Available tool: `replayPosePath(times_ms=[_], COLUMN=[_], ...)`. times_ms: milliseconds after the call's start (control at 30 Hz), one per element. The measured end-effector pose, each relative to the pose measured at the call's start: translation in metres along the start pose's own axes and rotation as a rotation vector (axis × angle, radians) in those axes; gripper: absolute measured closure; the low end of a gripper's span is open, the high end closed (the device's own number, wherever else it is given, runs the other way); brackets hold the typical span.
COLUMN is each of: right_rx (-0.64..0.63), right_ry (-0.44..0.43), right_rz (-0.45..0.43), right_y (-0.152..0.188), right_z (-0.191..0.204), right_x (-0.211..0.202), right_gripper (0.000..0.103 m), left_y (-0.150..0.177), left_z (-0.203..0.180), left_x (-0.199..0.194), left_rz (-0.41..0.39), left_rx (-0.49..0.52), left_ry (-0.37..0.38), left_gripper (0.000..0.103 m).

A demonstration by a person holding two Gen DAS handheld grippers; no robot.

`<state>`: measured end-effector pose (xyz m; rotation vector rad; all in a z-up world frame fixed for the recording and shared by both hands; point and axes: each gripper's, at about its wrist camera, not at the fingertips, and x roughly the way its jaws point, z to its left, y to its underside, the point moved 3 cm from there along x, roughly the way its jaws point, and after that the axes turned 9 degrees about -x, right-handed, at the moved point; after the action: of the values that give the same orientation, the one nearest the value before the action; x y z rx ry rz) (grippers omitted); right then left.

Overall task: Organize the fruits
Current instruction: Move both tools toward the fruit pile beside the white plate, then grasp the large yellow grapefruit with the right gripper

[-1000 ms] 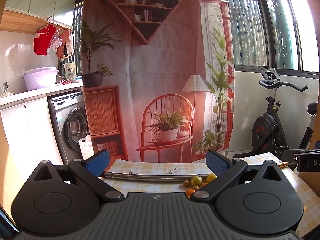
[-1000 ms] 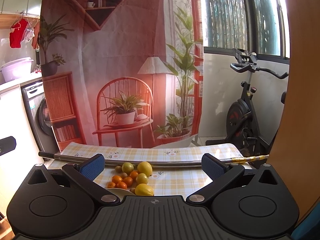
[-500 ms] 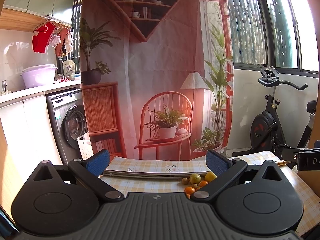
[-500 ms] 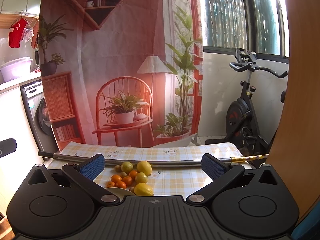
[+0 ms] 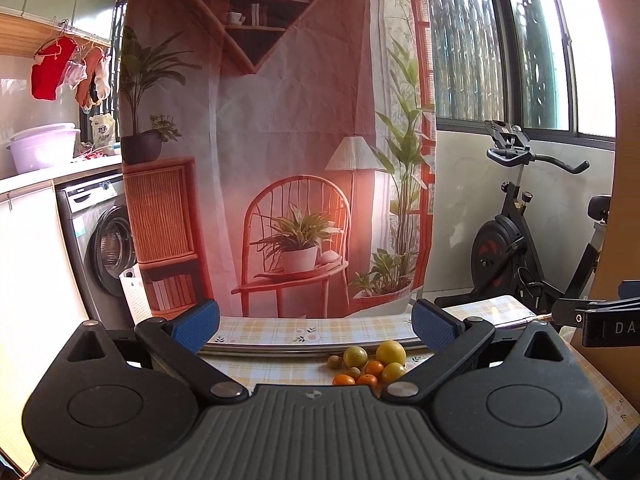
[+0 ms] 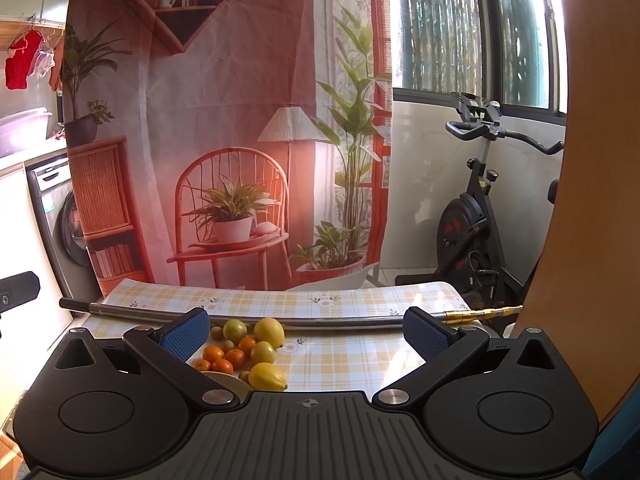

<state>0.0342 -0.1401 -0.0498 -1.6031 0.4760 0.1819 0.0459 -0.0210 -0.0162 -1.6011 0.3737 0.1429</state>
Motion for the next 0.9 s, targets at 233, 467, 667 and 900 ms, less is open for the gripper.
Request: replayPosePath(times_ms=[233, 467, 667, 900], right_rx=[0.026, 0.033, 0.021, -0.004], right_ry=[0.050, 0.074, 0.076, 0.036], right_rz=[0.040, 0.100, 0.140, 0.213], right_y=[0.006, 0.014, 0.025, 0.048], right_z=[-0.021, -0.035, -0.036, -0.029], right_x=[0.023, 0.061, 0.096, 0.162], right_gripper=[0.000, 0.000, 0.000, 0.000], left_y=[0.008, 0.018, 0.025, 0.031], left_z=[-0.012, -0.019, -0.006, 0.027], left_x=[0.034, 0.067, 0.107, 0.165], left_rz=[0.050, 0.101, 0.154, 0.253], left_rx=[0.013, 0.015, 0.013, 0.015], left_ry=[0.071, 0.114, 0.095, 0.050], left_gripper=[0.000, 0.000, 0.000, 0.001])
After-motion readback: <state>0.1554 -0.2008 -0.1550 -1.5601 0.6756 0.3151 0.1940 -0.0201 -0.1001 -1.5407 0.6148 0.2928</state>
